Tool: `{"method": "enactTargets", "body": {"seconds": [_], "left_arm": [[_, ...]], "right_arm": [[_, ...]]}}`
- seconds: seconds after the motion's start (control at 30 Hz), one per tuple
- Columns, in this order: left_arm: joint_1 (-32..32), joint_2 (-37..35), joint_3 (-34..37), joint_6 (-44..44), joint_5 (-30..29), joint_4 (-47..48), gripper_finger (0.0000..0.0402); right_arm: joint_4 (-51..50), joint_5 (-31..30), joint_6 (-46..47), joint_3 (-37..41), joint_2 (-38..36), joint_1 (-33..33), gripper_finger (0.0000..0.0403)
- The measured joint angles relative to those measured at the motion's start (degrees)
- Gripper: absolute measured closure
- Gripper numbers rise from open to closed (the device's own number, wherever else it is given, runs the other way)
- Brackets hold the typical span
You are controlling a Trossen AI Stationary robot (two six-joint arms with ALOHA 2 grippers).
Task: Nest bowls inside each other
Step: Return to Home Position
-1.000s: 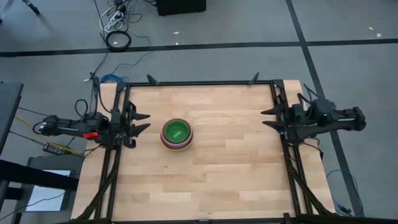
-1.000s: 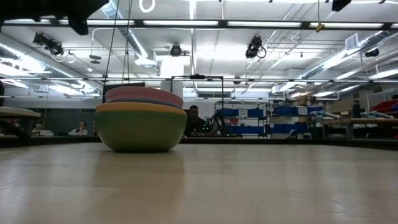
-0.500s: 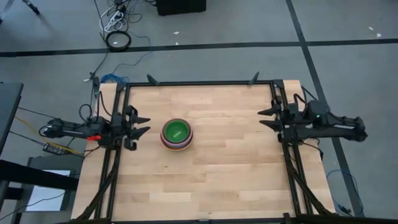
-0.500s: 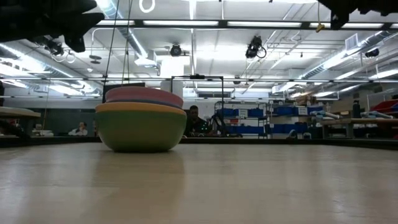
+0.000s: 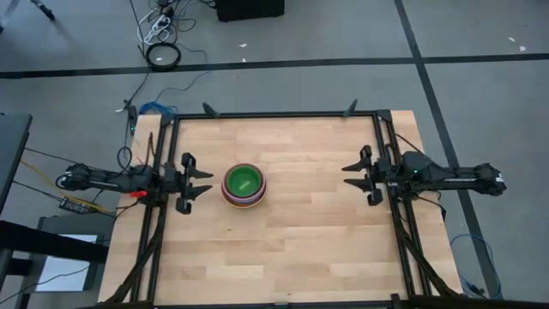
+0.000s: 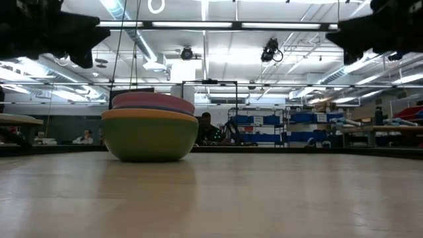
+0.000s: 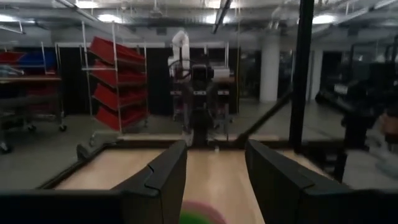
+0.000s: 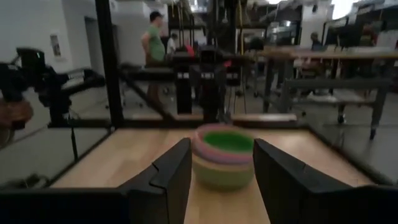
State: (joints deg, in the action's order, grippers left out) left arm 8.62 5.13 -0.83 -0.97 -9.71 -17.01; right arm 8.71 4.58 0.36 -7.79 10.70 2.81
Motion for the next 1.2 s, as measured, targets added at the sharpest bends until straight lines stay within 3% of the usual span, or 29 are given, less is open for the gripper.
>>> {"method": "enactTargets", "body": {"seconds": [0.23,0.43,0.67,1.2], "left_arm": [[0.0,0.0,0.4,-1.3,1.7,9.2,0.0229],[0.0,0.1,0.4,-3.4,1.7,15.6,0.0229],[0.0,0.2,0.4,-3.6,1.2,15.6,0.0229],[0.0,0.3,0.4,-3.3,0.6,11.9,0.0229]], "right_arm": [[3.4,0.0,-0.6,6.4,0.0,-0.5,0.0242],[-0.9,0.0,-1.5,7.3,0.2,-1.0,0.0241],[-2.6,0.1,3.0,7.3,0.2,-1.0,0.0242],[-1.9,0.0,2.6,7.3,0.2,-1.0,0.0241]]}}
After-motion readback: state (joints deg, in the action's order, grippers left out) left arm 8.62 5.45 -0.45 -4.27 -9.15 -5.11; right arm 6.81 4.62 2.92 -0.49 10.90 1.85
